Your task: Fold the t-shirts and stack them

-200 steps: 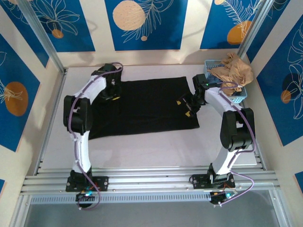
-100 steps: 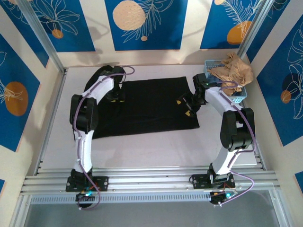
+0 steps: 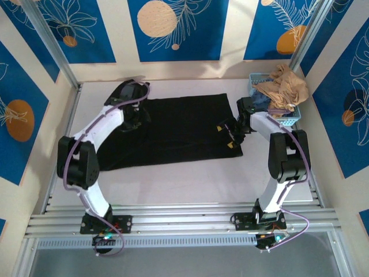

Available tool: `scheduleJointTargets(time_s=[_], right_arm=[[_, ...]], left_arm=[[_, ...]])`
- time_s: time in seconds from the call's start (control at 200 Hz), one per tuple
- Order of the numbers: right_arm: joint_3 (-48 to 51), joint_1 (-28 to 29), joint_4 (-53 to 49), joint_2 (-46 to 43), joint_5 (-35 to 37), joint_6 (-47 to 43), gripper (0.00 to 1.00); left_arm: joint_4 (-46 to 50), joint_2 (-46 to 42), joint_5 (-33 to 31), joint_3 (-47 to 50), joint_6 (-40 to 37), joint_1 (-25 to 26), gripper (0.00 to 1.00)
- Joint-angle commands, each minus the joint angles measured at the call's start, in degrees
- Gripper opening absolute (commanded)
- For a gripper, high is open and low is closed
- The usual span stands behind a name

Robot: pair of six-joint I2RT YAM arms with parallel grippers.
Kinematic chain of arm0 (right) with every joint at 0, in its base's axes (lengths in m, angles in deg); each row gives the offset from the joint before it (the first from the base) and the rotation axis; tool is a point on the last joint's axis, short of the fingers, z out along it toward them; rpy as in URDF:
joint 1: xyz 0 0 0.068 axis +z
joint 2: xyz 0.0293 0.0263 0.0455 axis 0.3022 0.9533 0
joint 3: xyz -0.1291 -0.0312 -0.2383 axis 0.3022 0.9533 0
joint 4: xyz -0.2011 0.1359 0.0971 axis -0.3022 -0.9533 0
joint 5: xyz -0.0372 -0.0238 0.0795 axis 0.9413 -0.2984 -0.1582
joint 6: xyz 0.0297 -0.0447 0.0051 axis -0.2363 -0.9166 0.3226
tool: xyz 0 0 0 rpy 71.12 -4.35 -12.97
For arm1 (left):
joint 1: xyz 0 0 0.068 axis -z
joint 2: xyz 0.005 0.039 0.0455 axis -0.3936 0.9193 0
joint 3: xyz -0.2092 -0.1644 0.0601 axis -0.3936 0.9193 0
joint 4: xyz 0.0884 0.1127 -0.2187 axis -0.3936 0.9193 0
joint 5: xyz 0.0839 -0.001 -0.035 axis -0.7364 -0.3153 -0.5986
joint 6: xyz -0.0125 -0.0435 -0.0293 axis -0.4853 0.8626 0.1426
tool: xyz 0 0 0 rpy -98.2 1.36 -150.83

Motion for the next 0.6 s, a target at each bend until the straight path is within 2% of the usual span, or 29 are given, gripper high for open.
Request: scheduleJointTargets(time_s=[0.0,0.14,0.23,0.595], right_arm=[[1.08,-0.06,3.95,1.23,-0.66,5.36,0.79],[-1.01,-0.13,3.07,3.67,-0.06,6.53,0.79],[-3.06,-0.11,0.76,6.18,0.17,7.29,0.79],[-8.85,-0.99,-1.14,10.7,2.41,10.21,0.78]], left_arm=[[-7.83,-0.02,10.65,7.14,11.26,5.32,0.39],[-12.07,1.1,12.52,10.75,14.3,11.46,0.38],[-13.15,2.74,12.63,11.1,15.14,13.71,0.37],[-11.63,6.19,11.22,9.9,12.61,15.25,0.36]])
